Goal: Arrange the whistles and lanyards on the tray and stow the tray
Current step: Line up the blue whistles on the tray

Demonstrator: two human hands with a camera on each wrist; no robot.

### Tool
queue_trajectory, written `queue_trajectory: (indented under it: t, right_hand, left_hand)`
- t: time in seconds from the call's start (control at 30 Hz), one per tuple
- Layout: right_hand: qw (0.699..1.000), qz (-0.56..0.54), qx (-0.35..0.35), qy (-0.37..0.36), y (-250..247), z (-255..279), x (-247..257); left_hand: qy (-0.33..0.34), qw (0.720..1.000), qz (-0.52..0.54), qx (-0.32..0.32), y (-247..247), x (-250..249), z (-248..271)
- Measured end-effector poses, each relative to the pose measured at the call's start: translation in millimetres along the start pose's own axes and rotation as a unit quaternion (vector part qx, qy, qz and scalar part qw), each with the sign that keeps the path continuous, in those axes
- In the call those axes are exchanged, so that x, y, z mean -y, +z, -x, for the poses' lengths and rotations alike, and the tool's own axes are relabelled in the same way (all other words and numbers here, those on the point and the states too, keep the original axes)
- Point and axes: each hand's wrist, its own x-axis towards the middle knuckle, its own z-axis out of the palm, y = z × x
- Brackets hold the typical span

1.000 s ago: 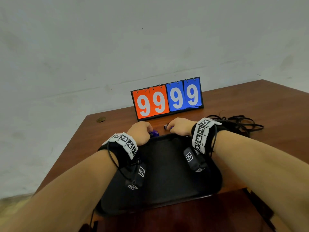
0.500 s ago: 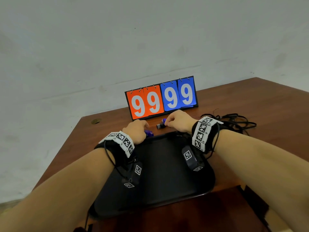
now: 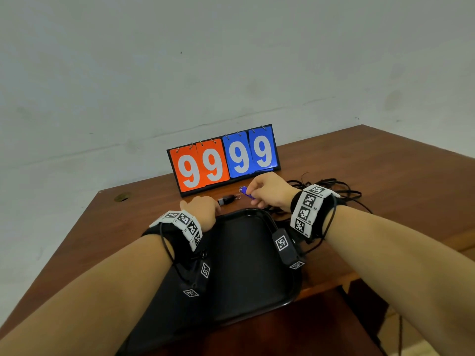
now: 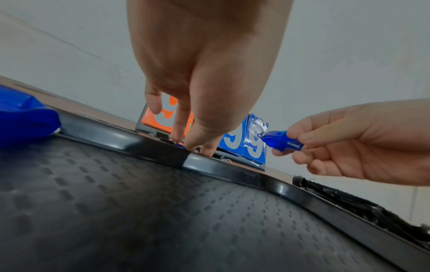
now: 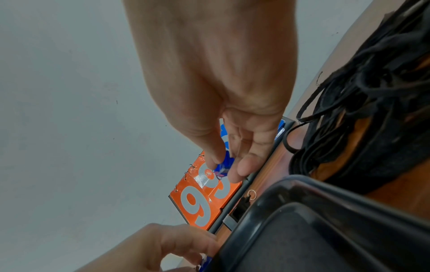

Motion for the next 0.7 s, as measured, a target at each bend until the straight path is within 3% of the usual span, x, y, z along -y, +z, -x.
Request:
queue_trajectory:
  t: [0.3, 0.7]
  right_hand:
    - [1.0, -0.014, 0.01, -0.005, 1.7, 1.4, 0.2]
    - [0.998, -0.062, 0.031, -0.006, 10.1, 2.7, 8.3]
  left_hand:
    - [-0.003, 1.0, -0.002, -0.019, -2.3, 1.9, -1.0]
    - [-0.002, 1.0, 0.018, 0.003, -0.3, 10.5, -5.7]
